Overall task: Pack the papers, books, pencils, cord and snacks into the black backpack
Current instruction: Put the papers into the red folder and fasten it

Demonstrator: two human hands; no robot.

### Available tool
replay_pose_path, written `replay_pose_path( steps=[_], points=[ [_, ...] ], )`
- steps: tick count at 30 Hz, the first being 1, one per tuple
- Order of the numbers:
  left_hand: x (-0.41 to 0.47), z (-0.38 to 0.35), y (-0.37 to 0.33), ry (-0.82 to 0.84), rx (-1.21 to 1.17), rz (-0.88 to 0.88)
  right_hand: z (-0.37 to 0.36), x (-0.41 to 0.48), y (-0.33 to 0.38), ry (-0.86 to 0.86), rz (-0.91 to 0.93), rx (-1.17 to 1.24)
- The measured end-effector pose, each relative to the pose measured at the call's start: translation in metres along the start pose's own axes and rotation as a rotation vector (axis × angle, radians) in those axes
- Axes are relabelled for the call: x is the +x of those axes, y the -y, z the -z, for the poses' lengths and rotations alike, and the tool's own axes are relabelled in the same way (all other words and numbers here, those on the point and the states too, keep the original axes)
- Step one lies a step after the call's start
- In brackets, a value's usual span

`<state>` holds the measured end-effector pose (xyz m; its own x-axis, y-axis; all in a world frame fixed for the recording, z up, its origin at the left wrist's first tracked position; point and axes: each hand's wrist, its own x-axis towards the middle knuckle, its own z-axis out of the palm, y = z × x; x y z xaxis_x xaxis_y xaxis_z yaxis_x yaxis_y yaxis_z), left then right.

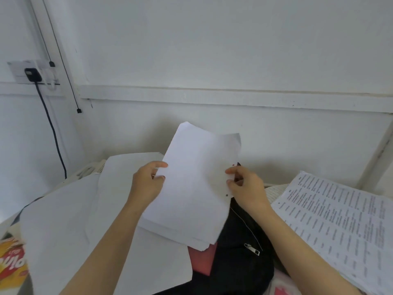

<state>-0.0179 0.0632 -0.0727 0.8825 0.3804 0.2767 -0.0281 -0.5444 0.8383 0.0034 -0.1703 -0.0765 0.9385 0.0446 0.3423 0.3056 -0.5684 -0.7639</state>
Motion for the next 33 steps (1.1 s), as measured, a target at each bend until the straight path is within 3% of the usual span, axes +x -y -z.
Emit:
replay_pose_path(
  steps=[7, 11, 20, 26, 33],
  points=[
    [0.015, -0.001, 0.032, 0.081, 0.315, 0.049, -0.03, -0.011, 0.0, 0.164, 0.02, -0.444],
    [0.013, -0.004, 0.045, 0.107, 0.436, 0.119, -0.042, -0.016, -0.009, 0.133, -0.001, -0.494],
    [0.014, -0.004, 0.041, 0.075, 0.279, 0.174, -0.049, -0.016, -0.009, 0.107, -0.107, -0.381],
    [0.002, 0.006, 0.022, 0.0, -0.092, 0.081, -0.05, -0.014, -0.001, -0.048, -0.006, 0.031],
    [-0.028, 0.047, 0.02, -0.176, -0.332, 0.174, -0.062, -0.017, 0.022, 0.054, 0.03, 0.244]
  ],
)
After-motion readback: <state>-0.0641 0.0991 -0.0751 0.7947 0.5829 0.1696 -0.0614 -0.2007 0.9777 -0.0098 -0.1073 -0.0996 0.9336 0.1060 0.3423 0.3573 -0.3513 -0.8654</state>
